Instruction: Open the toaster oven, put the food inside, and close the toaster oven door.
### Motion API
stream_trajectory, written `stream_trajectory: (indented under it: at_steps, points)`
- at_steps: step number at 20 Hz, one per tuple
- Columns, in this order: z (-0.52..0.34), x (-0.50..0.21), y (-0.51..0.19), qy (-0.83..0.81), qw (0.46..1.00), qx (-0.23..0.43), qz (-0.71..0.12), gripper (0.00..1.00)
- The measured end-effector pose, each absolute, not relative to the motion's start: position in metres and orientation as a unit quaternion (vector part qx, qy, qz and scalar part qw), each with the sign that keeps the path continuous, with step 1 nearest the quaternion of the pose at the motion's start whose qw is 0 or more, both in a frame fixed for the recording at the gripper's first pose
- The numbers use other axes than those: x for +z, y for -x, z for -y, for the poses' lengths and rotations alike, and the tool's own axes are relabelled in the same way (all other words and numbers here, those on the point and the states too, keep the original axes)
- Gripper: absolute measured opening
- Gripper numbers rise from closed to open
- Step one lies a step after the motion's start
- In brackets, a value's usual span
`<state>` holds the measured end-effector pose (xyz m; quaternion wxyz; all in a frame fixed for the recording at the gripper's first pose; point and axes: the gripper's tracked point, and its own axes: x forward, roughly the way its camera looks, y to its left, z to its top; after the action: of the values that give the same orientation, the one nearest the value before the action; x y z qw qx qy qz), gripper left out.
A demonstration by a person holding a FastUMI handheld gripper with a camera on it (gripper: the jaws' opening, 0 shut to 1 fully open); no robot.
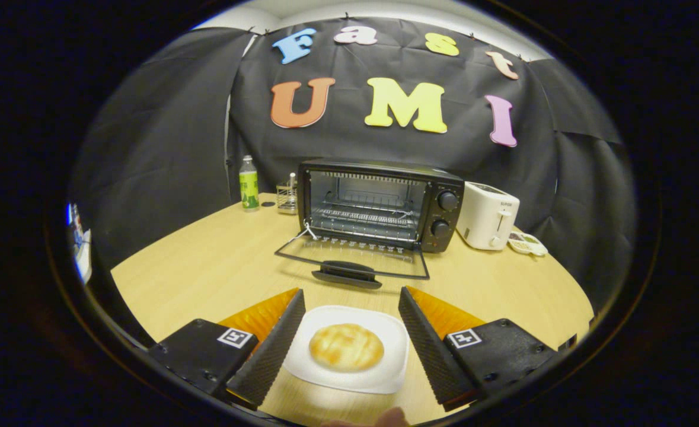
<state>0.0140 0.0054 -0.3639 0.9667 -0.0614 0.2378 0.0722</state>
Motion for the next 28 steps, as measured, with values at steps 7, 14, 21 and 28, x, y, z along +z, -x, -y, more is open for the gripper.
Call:
stream_trajectory:
  at_steps: [7,14,21,28]
  points:
    - [-0.002,-0.409,0.009,0.062,0.955,0.085,-0.277,1.00]
    - [0.006,-0.428,0.007,0.047,0.948,0.074,-0.307,1.00]
    - [0.006,-0.422,0.003,0.034,0.949,0.074,-0.304,0.64]
    - [0.003,-0.354,-0.028,0.006,0.969,0.071,-0.238,0.51]
